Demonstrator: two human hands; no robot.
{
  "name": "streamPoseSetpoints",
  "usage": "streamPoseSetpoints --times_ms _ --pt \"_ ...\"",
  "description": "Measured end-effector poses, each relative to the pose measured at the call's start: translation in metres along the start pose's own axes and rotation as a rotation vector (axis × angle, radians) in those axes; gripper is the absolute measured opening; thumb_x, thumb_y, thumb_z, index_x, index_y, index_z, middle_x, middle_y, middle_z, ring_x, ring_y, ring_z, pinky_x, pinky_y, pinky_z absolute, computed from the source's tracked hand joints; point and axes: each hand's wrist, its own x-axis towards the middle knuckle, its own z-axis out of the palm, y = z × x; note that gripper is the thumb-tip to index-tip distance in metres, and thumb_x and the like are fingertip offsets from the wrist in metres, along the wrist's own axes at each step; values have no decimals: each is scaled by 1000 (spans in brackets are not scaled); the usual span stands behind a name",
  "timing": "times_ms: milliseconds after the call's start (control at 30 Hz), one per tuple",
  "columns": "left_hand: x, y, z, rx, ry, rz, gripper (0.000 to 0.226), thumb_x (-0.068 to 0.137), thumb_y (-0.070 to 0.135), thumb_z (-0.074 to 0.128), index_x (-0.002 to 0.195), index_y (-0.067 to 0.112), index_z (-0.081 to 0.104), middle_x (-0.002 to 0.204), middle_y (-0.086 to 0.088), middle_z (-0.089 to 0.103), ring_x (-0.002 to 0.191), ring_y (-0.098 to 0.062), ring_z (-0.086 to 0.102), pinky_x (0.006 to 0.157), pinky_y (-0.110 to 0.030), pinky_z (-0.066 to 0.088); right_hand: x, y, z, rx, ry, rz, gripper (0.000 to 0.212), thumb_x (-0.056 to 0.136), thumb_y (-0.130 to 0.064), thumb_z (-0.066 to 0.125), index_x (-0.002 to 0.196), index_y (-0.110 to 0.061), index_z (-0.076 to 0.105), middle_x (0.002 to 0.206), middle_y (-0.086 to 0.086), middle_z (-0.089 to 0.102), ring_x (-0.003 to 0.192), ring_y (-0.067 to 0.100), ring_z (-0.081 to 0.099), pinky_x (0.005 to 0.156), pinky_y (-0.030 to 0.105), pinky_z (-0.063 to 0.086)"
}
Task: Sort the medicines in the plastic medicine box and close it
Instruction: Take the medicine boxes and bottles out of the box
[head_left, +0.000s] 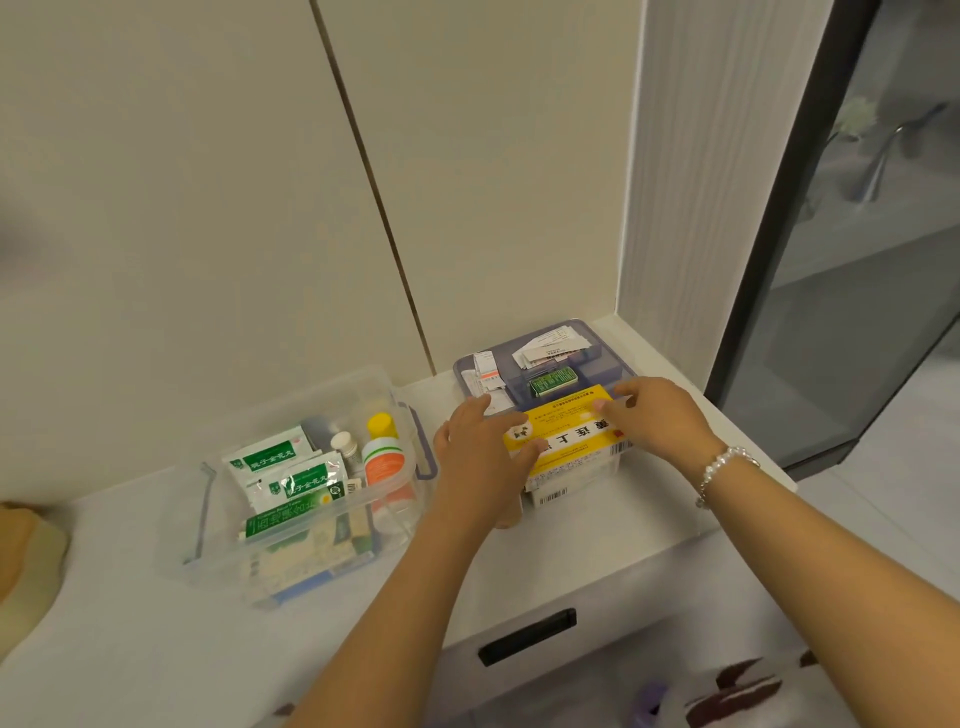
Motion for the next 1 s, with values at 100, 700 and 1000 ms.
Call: streamPoseSetpoints --times_ms 100,700,1000 --pt "-6 -2 -17 -167 137 91 32 87 33 58 118 24 61 139 -3 47 131 -18 37 111 -37 29 -7 -17 -4 72 112 -85 41 85 -39 58 119 -16 60 112 8 66 95 24 61 80 40 53" --pt "-19 -123 -116 -104 79 -193 14 86 28 55 83 22 68 87 1 68 86 -19 64 73 -28 46 -57 -138 67 274 -96 -505 26 78 -38 67 103 -30 67 90 -20 57 86 -1 55 66 3 39" --pt "-18 -168 -125 45 -319 -318 27 90 34 52 102 18 70 109 -2 68 96 -17 59 78 -25 40 -56 -158 95 2 -181 -665 27 80 -38 65 105 -28 68 116 -6 62 116 14 37 98 21 24"
